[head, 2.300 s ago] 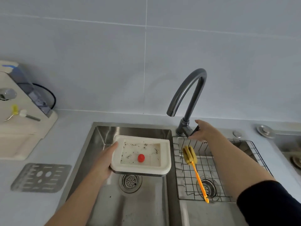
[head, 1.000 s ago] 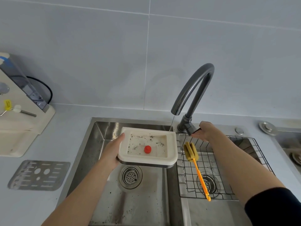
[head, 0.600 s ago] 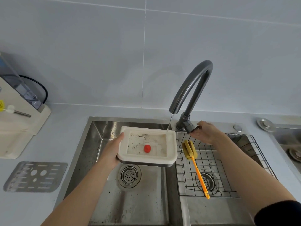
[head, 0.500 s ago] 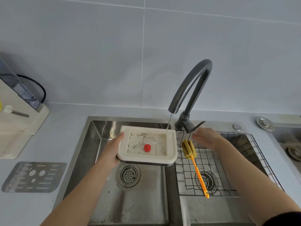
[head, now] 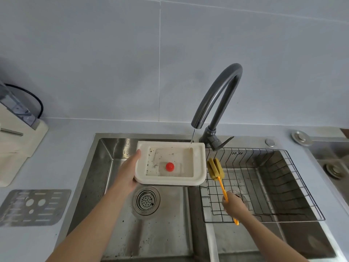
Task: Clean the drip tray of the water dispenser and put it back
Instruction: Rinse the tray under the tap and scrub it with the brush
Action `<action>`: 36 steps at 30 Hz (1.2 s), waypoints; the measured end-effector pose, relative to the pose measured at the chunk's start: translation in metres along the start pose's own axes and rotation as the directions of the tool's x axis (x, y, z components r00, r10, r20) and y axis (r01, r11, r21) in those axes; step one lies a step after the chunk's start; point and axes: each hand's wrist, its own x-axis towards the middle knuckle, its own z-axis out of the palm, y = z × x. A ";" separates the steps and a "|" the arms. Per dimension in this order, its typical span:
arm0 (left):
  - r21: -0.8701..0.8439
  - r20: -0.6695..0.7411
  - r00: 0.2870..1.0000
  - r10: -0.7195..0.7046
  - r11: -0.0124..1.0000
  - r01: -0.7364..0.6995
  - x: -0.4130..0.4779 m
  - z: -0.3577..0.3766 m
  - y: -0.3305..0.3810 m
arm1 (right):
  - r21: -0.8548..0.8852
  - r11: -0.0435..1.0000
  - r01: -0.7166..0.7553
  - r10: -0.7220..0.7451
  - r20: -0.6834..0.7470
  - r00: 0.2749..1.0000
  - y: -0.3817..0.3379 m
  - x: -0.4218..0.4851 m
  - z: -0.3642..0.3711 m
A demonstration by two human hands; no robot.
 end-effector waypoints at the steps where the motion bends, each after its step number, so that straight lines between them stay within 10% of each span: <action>1: 0.000 0.015 1.000 -0.001 1.000 0.001 0.001 -0.001 -0.001 | 0.002 1.000 -0.007 0.007 -0.045 0.999 -0.001 0.000 0.001; 14: -0.007 -0.009 0.999 -0.048 0.999 0.048 0.005 -0.011 -0.014 | 0.252 0.894 0.370 -0.315 -0.233 0.920 0.012 -0.134 -0.060; 25: 0.040 0.008 0.993 -0.115 0.993 0.115 0.009 0.000 -0.031 | -0.126 0.825 0.551 -0.565 -0.206 0.799 -0.029 -0.180 -0.083; 36: 0.078 0.040 0.996 -0.082 0.994 0.079 0.009 0.012 -0.031 | -0.528 0.781 0.333 -0.480 -0.166 0.862 -0.069 -0.176 -0.081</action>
